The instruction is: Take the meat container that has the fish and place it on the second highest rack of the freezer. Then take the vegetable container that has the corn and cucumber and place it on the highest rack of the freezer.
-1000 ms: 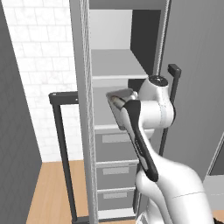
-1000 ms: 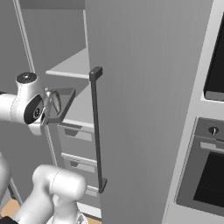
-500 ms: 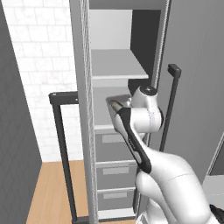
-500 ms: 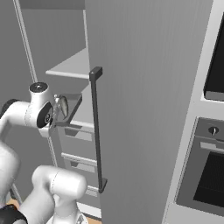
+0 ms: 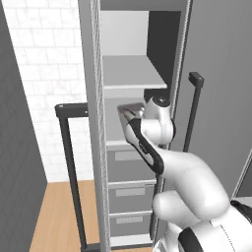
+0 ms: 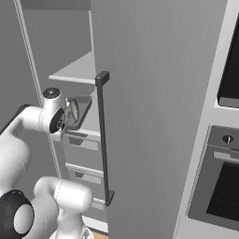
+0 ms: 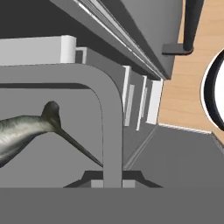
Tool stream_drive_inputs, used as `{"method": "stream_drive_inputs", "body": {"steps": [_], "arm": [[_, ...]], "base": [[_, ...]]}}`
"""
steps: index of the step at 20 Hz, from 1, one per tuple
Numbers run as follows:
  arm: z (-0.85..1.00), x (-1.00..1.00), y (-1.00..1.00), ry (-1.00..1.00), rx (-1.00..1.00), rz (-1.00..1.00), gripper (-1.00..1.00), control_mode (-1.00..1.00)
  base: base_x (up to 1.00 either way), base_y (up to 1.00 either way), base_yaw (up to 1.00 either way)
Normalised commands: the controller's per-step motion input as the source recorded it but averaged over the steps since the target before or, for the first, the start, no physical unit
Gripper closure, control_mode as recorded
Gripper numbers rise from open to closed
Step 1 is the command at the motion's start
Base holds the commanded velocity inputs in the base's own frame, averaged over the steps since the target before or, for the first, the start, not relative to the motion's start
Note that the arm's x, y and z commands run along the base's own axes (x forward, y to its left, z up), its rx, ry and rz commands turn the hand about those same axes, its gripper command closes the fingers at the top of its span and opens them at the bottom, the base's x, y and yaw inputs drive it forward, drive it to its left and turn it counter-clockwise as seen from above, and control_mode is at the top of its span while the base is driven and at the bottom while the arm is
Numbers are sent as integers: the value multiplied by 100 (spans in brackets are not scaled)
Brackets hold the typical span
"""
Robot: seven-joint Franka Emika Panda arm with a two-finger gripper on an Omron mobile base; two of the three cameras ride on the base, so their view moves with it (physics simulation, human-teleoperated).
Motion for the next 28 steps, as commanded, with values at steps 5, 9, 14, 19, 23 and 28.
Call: {"method": "stream_drive_inputs", "body": {"steps": [5, 9, 14, 19, 23, 28], "arm": [[-15, 50, 0, 0, 0, 0, 100, -100], [-29, 38, 0, 0, 0, -4, 100, -100], [-30, 50, 0, 0, 0, -5, 100, -100], [-21, 54, 0, 0, 0, -1, 100, -100], [-9, 40, 0, 0, 0, 0, 100, -100], [-8, 38, 0, 0, 0, 0, 100, -100]], "base": [[0, 0, 0], [0, 0, 0], [0, 0, 0], [0, 0, 0], [0, 0, 0], [0, 0, 0]]}}
